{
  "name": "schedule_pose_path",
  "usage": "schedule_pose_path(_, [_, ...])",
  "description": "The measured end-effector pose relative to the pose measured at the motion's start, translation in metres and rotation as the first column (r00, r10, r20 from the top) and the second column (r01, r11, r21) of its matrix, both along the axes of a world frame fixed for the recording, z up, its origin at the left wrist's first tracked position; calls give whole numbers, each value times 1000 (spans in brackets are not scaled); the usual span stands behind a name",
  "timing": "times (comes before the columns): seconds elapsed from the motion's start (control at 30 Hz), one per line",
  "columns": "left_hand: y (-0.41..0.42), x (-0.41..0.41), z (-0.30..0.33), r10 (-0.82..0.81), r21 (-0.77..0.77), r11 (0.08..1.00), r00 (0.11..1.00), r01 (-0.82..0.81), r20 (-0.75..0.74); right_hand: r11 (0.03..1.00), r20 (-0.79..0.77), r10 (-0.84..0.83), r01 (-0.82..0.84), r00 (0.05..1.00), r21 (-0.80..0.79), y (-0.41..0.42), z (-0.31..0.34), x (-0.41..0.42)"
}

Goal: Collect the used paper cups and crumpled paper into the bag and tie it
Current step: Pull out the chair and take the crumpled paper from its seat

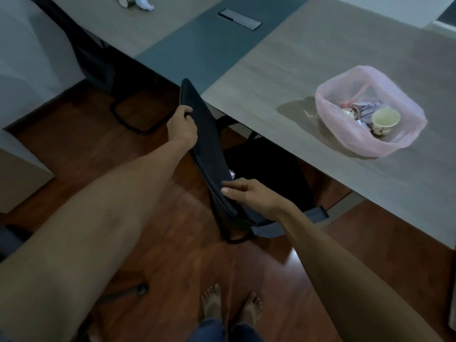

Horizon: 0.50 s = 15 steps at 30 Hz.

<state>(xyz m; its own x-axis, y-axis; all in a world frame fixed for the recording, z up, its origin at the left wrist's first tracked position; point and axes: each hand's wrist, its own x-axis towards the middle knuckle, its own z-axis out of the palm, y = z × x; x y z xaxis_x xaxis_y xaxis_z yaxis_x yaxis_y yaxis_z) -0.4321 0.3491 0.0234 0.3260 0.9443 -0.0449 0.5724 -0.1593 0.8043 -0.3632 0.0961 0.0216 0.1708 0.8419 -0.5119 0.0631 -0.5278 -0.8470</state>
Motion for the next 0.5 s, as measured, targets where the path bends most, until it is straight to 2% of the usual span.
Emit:
schedule_pose_path(0.23, [66, -20, 3, -137, 75, 987, 989, 140, -47, 994, -94, -13, 23, 995, 111, 57, -22, -39])
schedule_pose_path(0.37, [90, -23, 6, -171, 118, 977, 982, 180, -86, 987, -42, 3, 4, 999, 158, 82, -24, -55])
schedule_pose_path(0.5, [98, -26, 5, -190, 155, 965, 973, 210, -133, 990, 9, 35, -36, 999, 139, 92, -23, -55])
